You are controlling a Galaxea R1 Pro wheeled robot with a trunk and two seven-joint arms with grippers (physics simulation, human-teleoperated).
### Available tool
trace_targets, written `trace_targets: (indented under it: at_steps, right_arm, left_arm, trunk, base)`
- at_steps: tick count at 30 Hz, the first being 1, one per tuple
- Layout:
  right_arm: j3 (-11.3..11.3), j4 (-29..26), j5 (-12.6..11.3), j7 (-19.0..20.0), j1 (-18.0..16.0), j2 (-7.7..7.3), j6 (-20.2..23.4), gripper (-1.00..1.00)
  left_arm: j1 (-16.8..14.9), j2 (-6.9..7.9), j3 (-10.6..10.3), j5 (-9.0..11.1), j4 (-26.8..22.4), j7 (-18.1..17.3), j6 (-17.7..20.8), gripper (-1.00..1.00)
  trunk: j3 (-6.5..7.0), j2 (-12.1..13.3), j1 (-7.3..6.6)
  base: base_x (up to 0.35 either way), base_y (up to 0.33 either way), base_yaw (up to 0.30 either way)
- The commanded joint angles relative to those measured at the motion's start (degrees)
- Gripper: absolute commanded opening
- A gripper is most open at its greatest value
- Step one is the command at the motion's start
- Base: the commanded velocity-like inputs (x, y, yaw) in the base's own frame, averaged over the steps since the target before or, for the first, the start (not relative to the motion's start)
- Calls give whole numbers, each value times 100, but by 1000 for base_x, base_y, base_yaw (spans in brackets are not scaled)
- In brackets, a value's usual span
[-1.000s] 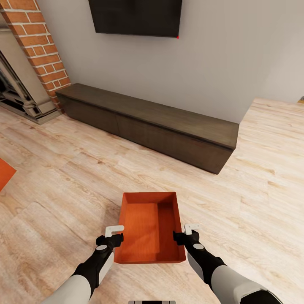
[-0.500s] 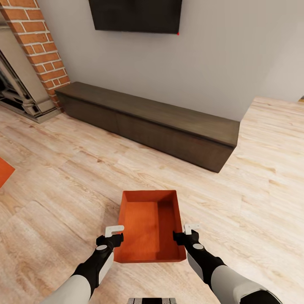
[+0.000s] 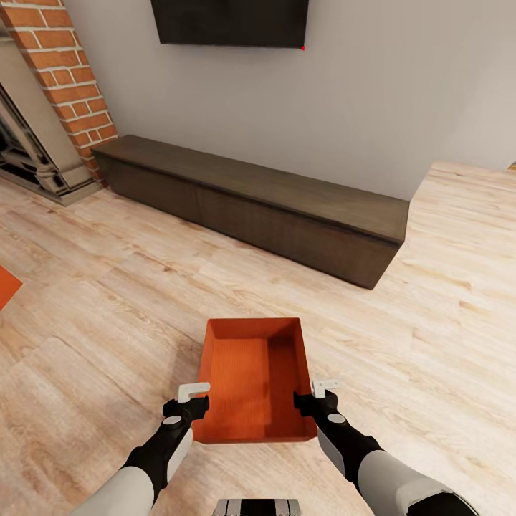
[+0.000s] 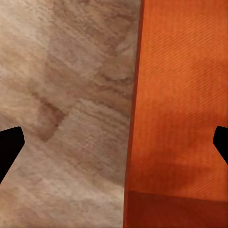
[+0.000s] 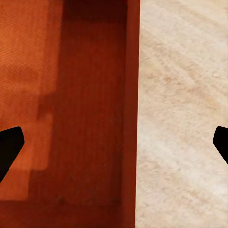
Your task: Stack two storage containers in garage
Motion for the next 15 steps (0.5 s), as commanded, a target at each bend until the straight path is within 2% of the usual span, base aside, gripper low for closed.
trace_targets:
  at_steps: [1,4,13,15]
  right_arm:
    - [49,6,-60,-27,-4,-2,-24,100]
    - [48,6,-65,-27,-4,-2,-24,100]
    - [44,6,-69,-27,-4,-17,-21,100]
    - [44,6,-69,-27,-4,-19,-22,100]
  left_arm:
    - [-1,-5,28,-15,-7,2,16,100]
    - [-1,-5,28,-15,-7,2,16,100]
    - [-1,-5,28,-15,-7,2,16,100]
    - [-1,-5,28,-15,-7,2,16,100]
  trunk:
    - [-22,-43,22]
    - [-76,-163,87]
    - [-76,-163,87]
    - [-112,-244,131]
  base:
    - [0,0,0]
    - [0,0,0]
    - [0,0,0]
    - [0,0,0]
